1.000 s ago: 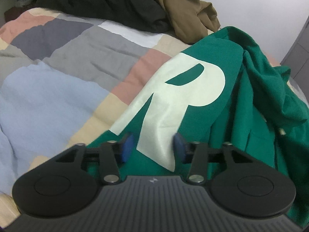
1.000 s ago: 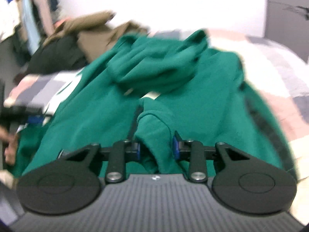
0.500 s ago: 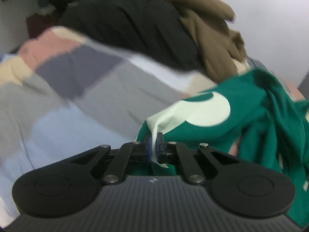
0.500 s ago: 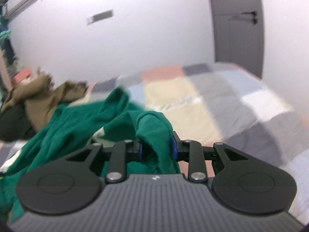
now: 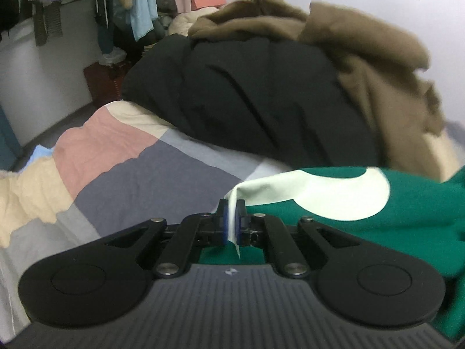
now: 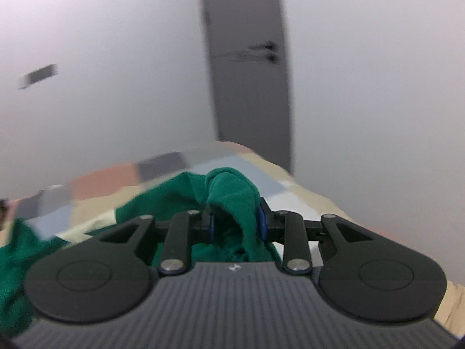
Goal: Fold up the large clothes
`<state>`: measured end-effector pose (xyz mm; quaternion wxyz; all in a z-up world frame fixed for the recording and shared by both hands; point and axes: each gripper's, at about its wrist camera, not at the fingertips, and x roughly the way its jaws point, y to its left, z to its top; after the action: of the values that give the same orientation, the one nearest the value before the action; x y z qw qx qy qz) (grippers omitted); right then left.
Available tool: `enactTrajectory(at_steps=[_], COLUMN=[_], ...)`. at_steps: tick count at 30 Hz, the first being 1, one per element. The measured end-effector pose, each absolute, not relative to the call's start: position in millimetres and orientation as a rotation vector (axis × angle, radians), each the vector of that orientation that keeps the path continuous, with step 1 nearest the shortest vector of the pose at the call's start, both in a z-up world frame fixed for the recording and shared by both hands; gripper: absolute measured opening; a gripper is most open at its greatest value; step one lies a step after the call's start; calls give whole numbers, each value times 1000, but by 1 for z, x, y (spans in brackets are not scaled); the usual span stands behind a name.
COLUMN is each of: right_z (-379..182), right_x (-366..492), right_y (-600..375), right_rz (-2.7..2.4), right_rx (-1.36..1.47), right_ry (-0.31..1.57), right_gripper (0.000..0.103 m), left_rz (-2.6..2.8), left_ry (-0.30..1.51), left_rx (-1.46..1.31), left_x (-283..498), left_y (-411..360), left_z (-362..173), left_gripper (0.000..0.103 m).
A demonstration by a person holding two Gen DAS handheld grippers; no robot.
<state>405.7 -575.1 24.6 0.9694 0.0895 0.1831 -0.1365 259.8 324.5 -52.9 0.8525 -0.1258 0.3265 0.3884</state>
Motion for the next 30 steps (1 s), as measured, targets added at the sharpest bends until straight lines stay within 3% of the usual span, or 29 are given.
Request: enactTrajectory(at_steps=[11, 17, 18, 19, 20, 22, 30], right_z=[-124, -122, -118, -114, -108, -90, -32], right_x=[464, 460, 456, 449, 444, 439, 378], right_y=[-624, -623, -623, -619, -615, -604, -535], right_rz=[-420, -379, -368, -358, -344, -323, -135], right_rx=[163, 209, 229, 239, 247, 263, 268], right_ry=[589, 525, 517, 510, 505, 489, 440], right_gripper=[31, 38, 40, 42, 51, 63, 63], left_rz=[871, 862, 856, 850, 842, 802, 603], left_ry=[794, 754, 754, 759, 768, 762, 697], left_rx=[-248, -308, -314, -310, -309, -310, -335], left_x=[308, 290, 286, 283, 280, 271, 227], left_y=[347, 342, 340, 337, 334, 324, 256], left_z=[-112, -101, -98, -95, -92, -83, -51], left_gripper=[6, 8, 11, 21, 43, 61, 62])
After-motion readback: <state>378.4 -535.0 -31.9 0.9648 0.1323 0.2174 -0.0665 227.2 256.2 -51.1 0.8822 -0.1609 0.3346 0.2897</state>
